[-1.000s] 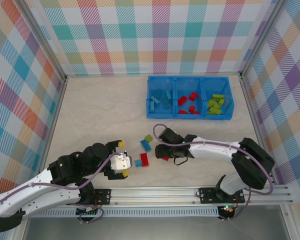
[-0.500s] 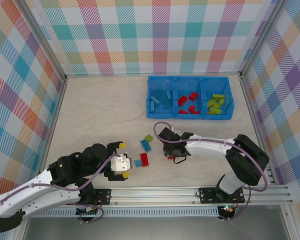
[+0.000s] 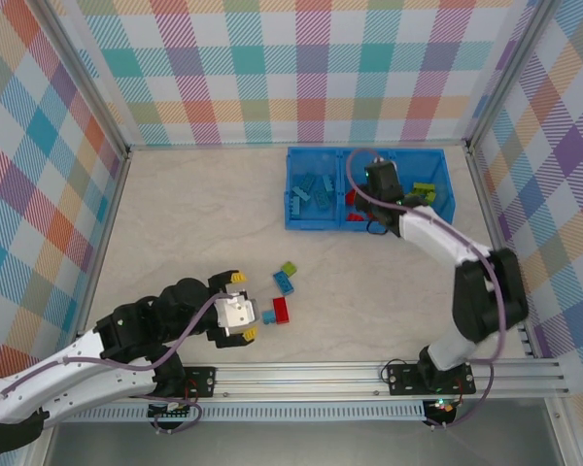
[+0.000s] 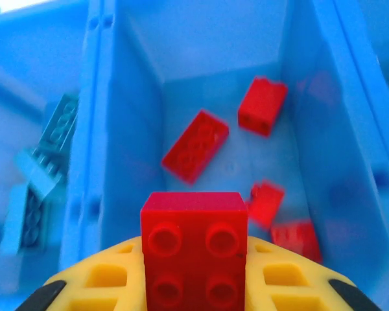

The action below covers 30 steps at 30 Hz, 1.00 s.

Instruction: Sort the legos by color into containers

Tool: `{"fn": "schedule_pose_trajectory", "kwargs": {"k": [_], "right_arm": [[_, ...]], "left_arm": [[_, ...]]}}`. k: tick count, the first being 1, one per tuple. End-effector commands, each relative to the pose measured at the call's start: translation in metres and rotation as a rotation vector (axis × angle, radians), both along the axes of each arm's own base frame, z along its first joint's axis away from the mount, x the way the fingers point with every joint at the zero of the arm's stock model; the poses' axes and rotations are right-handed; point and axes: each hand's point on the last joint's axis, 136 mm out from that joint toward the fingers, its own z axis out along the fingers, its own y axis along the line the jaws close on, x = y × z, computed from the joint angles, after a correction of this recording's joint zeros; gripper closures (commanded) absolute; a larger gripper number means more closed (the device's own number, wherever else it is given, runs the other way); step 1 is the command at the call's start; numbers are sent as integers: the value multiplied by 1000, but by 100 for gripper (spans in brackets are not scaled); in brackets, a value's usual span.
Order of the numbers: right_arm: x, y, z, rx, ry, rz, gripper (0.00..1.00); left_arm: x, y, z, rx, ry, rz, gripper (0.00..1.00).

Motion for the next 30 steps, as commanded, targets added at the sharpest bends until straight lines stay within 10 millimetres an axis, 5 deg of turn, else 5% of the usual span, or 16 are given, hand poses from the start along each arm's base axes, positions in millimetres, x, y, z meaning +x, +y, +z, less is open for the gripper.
{"fn": "schedule_pose_trajectory", "kwargs": {"k": [1,5,12,16,20,25,30], "right_arm": [[36,0,-5,-40,-20,51,74],[50,-1,-7,-38,12,43,51],[22,2,42,49,-51,74,46],[-38,38,70,273,-60,290,39],[-110,70,79,436,-5,464,35],[-194,93,41,424,211,559,24],[-230,83,18,366,299,568,10]], "left_arm": [[12,0,13,-44,16,85,0],[18,2,12,-46,24,121,0],[34,2,24,-138,51,232,0],[62,3,49,-284,149,501,0],[92,-12,41,-428,283,747,0],[129,-36,-9,-625,485,1105,2],[141,-47,-67,-484,554,1340,4]]}}
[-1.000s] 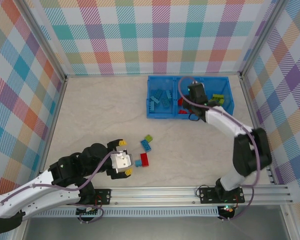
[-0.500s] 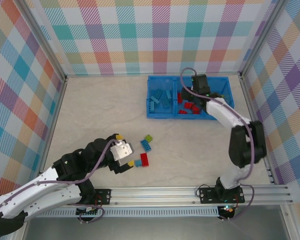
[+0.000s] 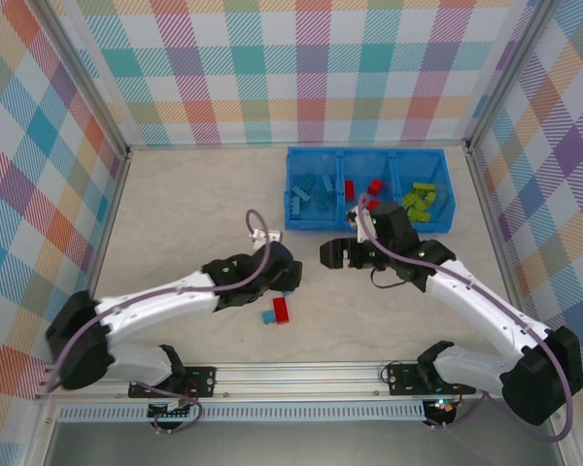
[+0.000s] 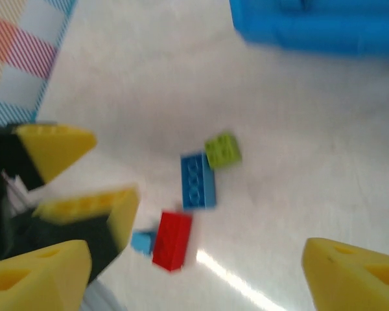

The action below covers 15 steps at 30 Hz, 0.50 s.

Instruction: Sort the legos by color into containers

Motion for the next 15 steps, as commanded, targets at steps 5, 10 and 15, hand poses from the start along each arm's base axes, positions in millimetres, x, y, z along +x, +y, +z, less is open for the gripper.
{"fn": "schedule_pose_trajectory", "kwargs": {"k": [5,10,15], "right_arm": [[-19,-18,-5,-53,26,-10,0],[-13,-20,-9,-94,14,-16,0],[-14,-22,-18,-109,26,-17,0]], "left_arm": [[11,-8,-39,-77,120,264,6],[7,-10,-65,-71,169,292,11],[1,-11,-89,-43,218,284,23]]}}
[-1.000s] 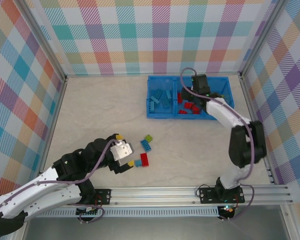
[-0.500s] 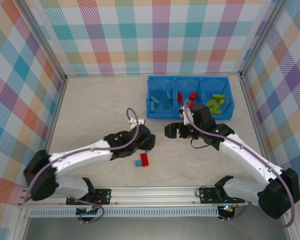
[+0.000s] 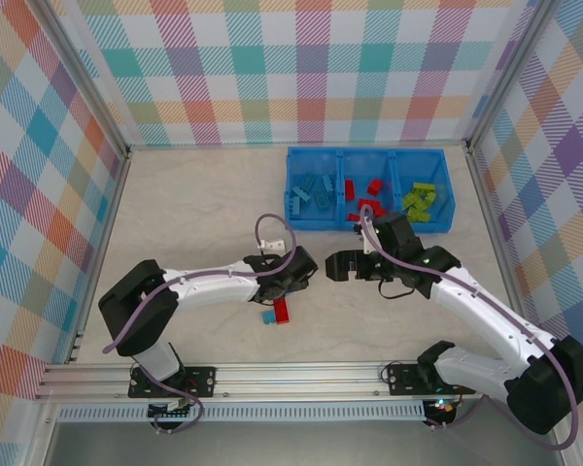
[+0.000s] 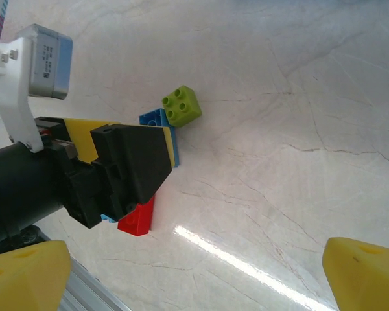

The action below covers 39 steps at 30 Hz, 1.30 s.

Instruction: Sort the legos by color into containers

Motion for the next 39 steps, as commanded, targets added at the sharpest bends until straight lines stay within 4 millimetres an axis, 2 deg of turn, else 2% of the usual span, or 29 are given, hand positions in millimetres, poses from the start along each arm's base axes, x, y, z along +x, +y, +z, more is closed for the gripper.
{"fn": "schedule_pose_trajectory", "kwargs": {"k": [1,5,8,12,16,21,23,25,27,29,33,37,39], "right_arm": [[0,-2,0,-17,-15,9,0],[1,-2,0,-10,-18,2,0],[-1,0,1,2,-11,11,0],[-11,4,1,23,22,52,0],[-16,4,3,44,30,56,0],[-8,4,21,92,-43,16,0],[1,0,26,92,-91,-32,0],[10,-5,29,83,-130,-83,0],[14,-8,31,81,-150,-106,0],[14,-8,33,90,-156,-114,0],[10,-9,33,108,-151,-118,0],[4,-13,30,106,-136,-126,0],[2,-15,29,103,-131,-129,0]], "left_arm": [[-3,5,-19,10,40,32,27],[-5,12,-32,36,52,44,40],[-6,16,-39,47,60,44,54],[-6,17,-34,20,38,23,72],[-1,13,-4,-19,-29,-17,81],[19,-7,74,-52,-199,-158,84],[37,-12,105,-33,-309,-161,83],[67,-24,131,-10,-421,-167,83],[99,-37,139,3,-468,-183,83],[132,-53,138,2,-499,-207,83],[191,-73,123,6,-505,-221,83],[231,-83,109,16,-505,-214,82],[245,-82,99,8,-486,-191,77]]}}
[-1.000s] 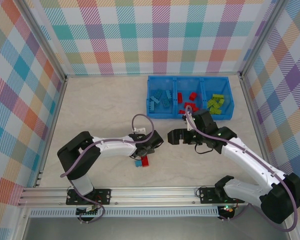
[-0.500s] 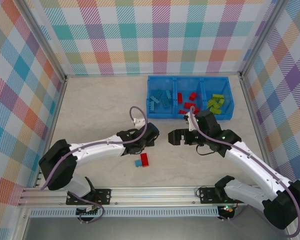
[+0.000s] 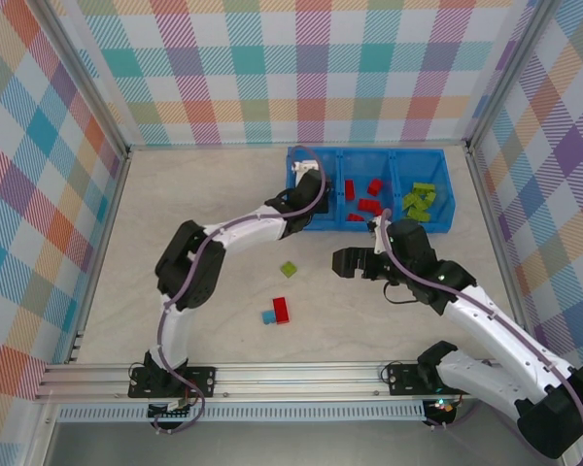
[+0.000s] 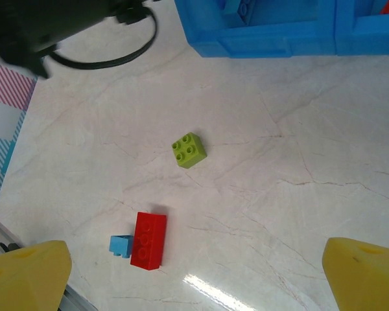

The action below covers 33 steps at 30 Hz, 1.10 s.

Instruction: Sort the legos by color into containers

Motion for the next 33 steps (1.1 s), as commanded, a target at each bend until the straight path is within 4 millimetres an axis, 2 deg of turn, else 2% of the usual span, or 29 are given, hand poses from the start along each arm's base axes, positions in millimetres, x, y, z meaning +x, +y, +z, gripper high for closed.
{"fn": "schedule_pose_trajectory", "kwargs": {"k": [1,3,7,11,14,17,19,22,27,33], "right_arm": [[-3,-3,2,13,0,-18,0],[-5,-5,3,14,1,-20,0],[-5,-5,-1,9,15,-22,0],[-3,-1,-10,-9,49,-12,0],[-1,4,-15,-11,73,5,0],[2,11,-21,-12,101,23,0],[4,15,-26,-30,111,35,0],[5,27,-38,-109,106,79,0],[8,63,-57,-268,90,200,3],[22,118,-82,-321,18,334,7]], "left_arm": [[24,-6,14,-30,-25,-14,73],[28,-9,16,-41,-25,-29,64],[21,-14,41,-97,-61,-76,46],[-1,-7,81,-163,-114,-101,43],[-34,1,122,-219,-166,-138,43],[-84,16,159,-213,-234,-204,41],[-116,32,172,-161,-265,-254,40],[-169,53,172,-34,-272,-418,38],[-246,89,141,185,-161,-636,25],[-310,140,107,380,-143,-830,11]]}}
